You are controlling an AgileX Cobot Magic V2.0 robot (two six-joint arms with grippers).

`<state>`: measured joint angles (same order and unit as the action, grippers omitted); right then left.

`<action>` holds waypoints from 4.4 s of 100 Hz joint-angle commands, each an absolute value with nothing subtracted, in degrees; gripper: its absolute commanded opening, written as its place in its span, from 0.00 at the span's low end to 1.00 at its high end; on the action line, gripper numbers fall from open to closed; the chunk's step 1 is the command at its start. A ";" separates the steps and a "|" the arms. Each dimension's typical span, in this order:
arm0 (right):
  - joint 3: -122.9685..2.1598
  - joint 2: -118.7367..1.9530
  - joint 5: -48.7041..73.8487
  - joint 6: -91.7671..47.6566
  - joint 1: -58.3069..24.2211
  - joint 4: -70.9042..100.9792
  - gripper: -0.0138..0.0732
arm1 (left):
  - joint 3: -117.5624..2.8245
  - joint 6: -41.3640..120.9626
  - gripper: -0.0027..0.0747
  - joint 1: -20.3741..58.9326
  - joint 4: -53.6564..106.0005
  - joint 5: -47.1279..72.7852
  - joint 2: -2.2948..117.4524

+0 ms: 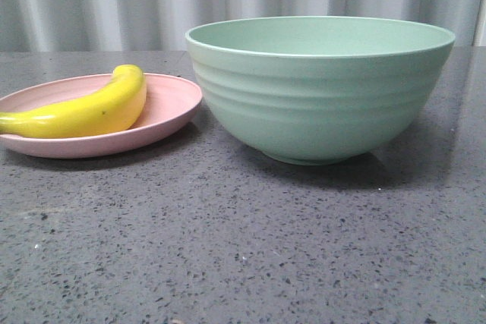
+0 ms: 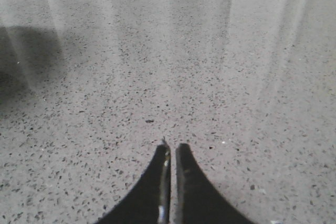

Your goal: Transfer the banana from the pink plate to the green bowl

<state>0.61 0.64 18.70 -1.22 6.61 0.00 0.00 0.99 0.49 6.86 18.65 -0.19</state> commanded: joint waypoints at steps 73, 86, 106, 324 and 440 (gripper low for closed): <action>1.76 1.83 17.56 -1.18 7.07 -0.98 0.08 | 0.62 0.66 0.01 0.40 7.31 15.05 -1.74; 1.76 1.83 17.56 -1.18 7.07 -0.98 0.08 | 0.62 0.66 0.01 0.40 7.31 14.16 -1.74; 1.76 1.83 17.56 -1.18 7.07 -1.56 0.08 | 0.62 0.66 0.01 0.40 7.31 9.17 -1.74; -18.60 -16.23 17.97 -1.18 7.07 1.68 0.09 | -16.75 0.66 0.01 0.40 8.26 3.83 13.97; -22.99 -24.14 21.39 -1.29 7.07 8.89 0.09 | -31.32 0.66 0.63 21.66 8.81 1.55 50.00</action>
